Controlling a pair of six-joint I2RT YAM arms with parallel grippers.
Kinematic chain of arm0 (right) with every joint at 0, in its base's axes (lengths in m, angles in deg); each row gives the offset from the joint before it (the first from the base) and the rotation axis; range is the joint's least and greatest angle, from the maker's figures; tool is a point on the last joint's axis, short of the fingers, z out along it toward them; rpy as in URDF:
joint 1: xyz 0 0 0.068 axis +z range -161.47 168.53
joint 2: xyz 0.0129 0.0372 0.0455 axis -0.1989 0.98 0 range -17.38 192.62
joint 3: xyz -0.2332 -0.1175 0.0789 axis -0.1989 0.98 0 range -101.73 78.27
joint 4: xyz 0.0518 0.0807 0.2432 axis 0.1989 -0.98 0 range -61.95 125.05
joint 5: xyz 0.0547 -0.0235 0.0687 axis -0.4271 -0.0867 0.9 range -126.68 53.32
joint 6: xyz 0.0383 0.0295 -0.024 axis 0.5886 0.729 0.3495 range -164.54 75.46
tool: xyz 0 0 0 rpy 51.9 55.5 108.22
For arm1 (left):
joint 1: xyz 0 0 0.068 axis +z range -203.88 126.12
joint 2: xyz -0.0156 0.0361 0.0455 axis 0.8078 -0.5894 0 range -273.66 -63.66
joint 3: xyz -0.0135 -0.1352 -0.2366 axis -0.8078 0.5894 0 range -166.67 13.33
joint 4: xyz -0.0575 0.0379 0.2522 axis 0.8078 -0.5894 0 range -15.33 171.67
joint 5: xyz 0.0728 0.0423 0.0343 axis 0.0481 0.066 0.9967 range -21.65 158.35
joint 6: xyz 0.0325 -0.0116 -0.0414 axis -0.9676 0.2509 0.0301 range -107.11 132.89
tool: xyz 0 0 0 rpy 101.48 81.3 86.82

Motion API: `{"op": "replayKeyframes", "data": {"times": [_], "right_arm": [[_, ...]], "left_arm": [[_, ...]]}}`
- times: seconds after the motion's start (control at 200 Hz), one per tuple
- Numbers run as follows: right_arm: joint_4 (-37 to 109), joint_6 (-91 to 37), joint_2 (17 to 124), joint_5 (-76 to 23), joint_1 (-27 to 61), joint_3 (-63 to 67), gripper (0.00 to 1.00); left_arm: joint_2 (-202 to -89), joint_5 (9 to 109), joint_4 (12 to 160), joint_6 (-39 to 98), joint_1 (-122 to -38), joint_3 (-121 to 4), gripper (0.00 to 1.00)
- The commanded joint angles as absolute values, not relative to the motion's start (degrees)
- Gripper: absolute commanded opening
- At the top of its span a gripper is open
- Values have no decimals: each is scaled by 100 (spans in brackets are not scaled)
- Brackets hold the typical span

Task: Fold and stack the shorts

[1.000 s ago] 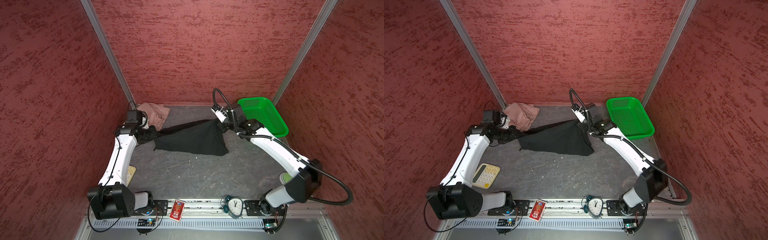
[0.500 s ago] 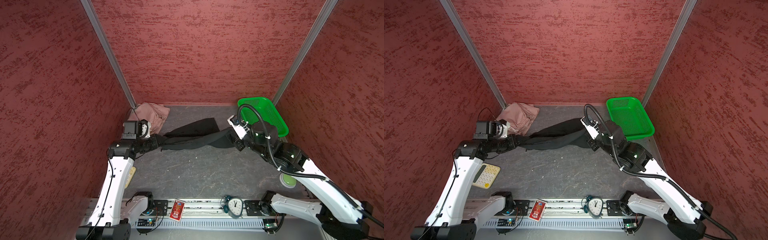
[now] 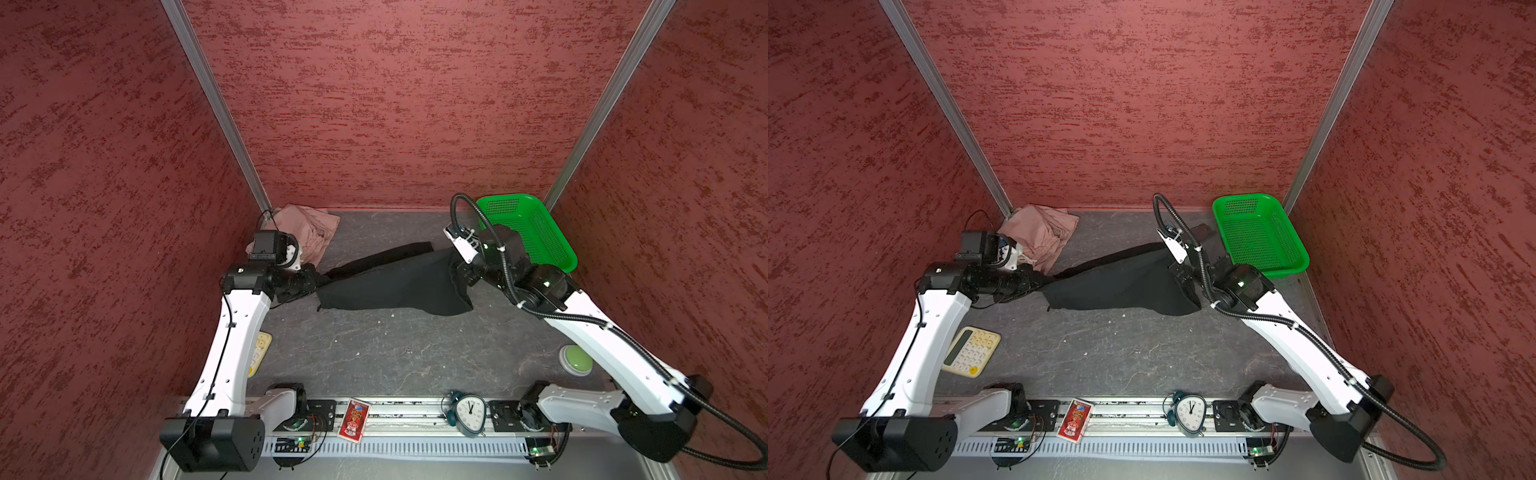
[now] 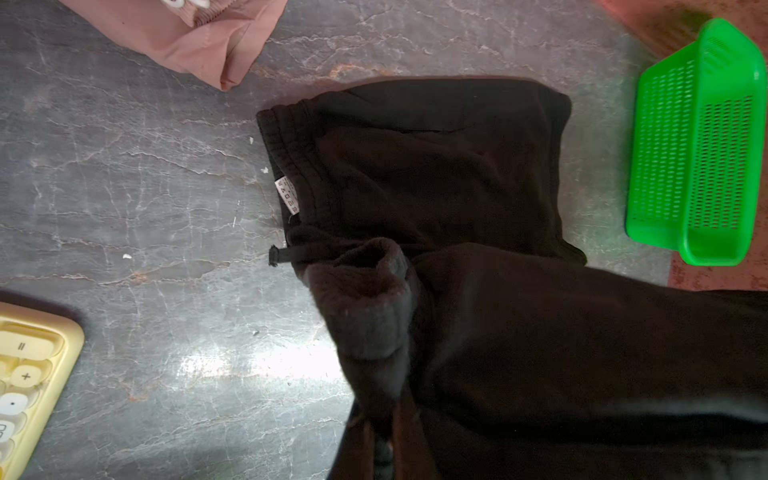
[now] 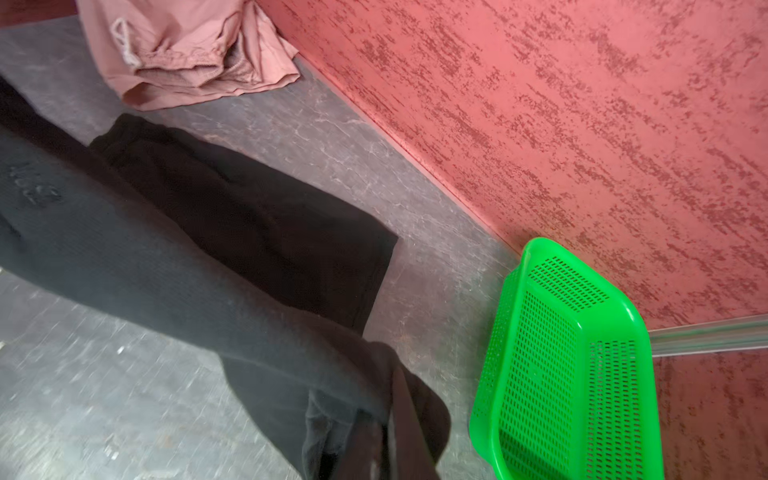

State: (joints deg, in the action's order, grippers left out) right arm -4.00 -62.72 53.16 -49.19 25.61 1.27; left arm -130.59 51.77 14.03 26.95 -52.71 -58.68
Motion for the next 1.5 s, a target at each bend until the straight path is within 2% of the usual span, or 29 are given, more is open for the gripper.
{"op": "replayKeyframes", "data": {"times": [0.0, 0.401, 0.771, 0.816, 0.832, 0.887, 0.922, 0.932, 1.082, 1.262, 1.378, 1.453, 1.493], "right_arm": [[308, -6459, 5622, -4338, 2293, -181, 0], [486, -6675, 7608, -3391, 1384, -1157, 0], [319, -6695, 9323, -2911, 992, -2210, 0], [315, -6679, 9526, -2882, 978, -2330, 12], [327, -6670, 9590, -2867, 972, -2364, 16], [372, -6606, 9786, -2803, 949, -2486, 31], [407, -6553, 9884, -2774, 942, -2576, 48], [404, -6530, 9911, -2768, 944, -2601, 53], [437, -6032, 9952, -2606, 944, -2729, 76], [498, -5251, 9109, -2463, 941, -1785, 82], [891, -4559, 8439, -2070, 944, -685, 77], [1342, -4047, 8139, -1552, 954, -24, 62], [1663, -3753, 8073, -1252, 979, 352, 51]], "left_arm": [[-13427, 5265, 1585, 2453, -5158, -6059, 0], [-15075, 5303, 2029, 2022, -4703, -6450, 0], [-16654, 5450, 2286, 1860, -4676, -7555, 0], [-16851, 5495, 2318, 1841, -4676, -7610, 11], [-16921, 5505, 2314, 1836, -4676, -7633, 19], [-17111, 5498, 2342, 1814, -4676, -7710, 59], [-17190, 5541, 2387, 1823, -4676, -7722, 96], [-17206, 5558, 2398, 1827, -4676, -7731, 100], [-17239, 5591, 2351, 1921, -4676, -8044, 99], [-16361, 5565, 2554, 2189, -4676, -8021, 99], [-15669, 4946, 3029, 2405, -4709, -7540, 99], [-15346, 4319, 3524, 2576, -4758, -7092, 99], [-15219, 4012, 3873, 2620, -4836, -6839, 99]]}}
